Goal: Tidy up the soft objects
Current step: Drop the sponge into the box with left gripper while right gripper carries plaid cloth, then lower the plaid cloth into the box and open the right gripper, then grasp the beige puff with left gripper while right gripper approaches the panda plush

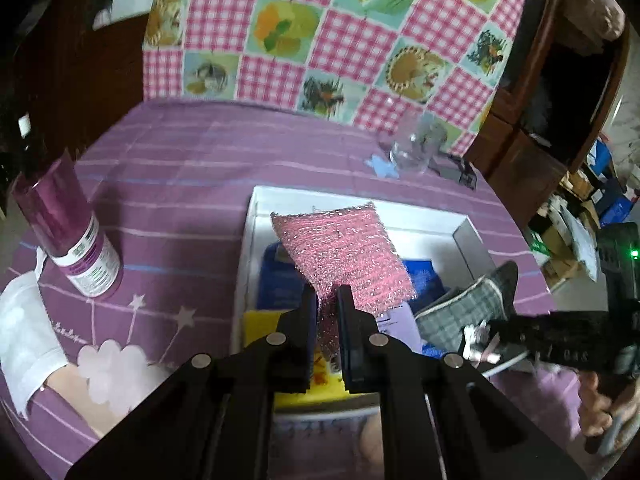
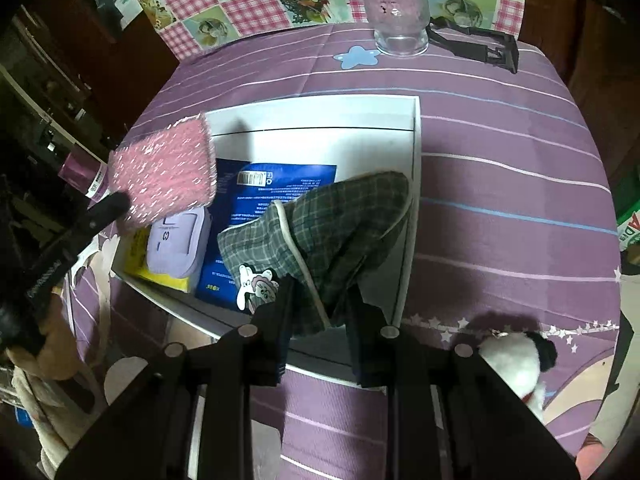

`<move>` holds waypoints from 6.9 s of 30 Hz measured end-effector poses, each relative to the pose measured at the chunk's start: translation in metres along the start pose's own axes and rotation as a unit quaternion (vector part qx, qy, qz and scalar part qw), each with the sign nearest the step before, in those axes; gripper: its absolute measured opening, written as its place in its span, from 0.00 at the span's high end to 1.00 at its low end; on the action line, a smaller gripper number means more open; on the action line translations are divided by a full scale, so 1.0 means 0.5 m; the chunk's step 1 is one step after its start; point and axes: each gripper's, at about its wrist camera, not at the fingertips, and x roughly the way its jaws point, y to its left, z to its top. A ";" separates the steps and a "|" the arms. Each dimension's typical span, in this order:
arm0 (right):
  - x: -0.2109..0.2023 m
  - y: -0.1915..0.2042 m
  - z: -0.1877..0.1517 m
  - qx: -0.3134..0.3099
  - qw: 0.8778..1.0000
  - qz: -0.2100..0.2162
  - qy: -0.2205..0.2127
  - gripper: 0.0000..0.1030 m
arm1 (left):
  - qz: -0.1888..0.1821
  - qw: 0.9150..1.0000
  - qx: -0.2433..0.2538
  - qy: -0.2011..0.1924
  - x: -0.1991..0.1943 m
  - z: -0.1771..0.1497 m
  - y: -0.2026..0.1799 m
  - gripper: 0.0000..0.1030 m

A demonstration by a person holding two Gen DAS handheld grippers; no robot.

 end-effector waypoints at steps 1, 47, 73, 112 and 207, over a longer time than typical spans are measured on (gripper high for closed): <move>-0.002 -0.001 0.000 0.003 1.000 -0.003 0.001 0.74 | 0.004 1.000 0.002 0.015 0.000 0.001 0.009 0.92; -0.124 0.021 -0.008 0.028 0.999 0.016 -0.032 0.48 | 0.049 0.993 0.059 0.086 -0.077 -0.024 -0.057 0.58; -0.171 -0.012 -0.118 0.041 0.989 -0.091 -0.111 0.48 | -0.047 0.991 0.083 0.090 -0.054 -0.054 -0.158 0.58; -0.061 -0.017 -0.161 0.052 0.998 0.039 -0.027 0.48 | 0.029 0.963 0.070 0.260 0.130 -0.133 -0.173 0.18; -0.082 -0.036 -0.166 0.071 0.996 0.026 -0.038 0.48 | 0.021 0.986 0.042 0.160 -0.019 -0.065 -0.152 0.73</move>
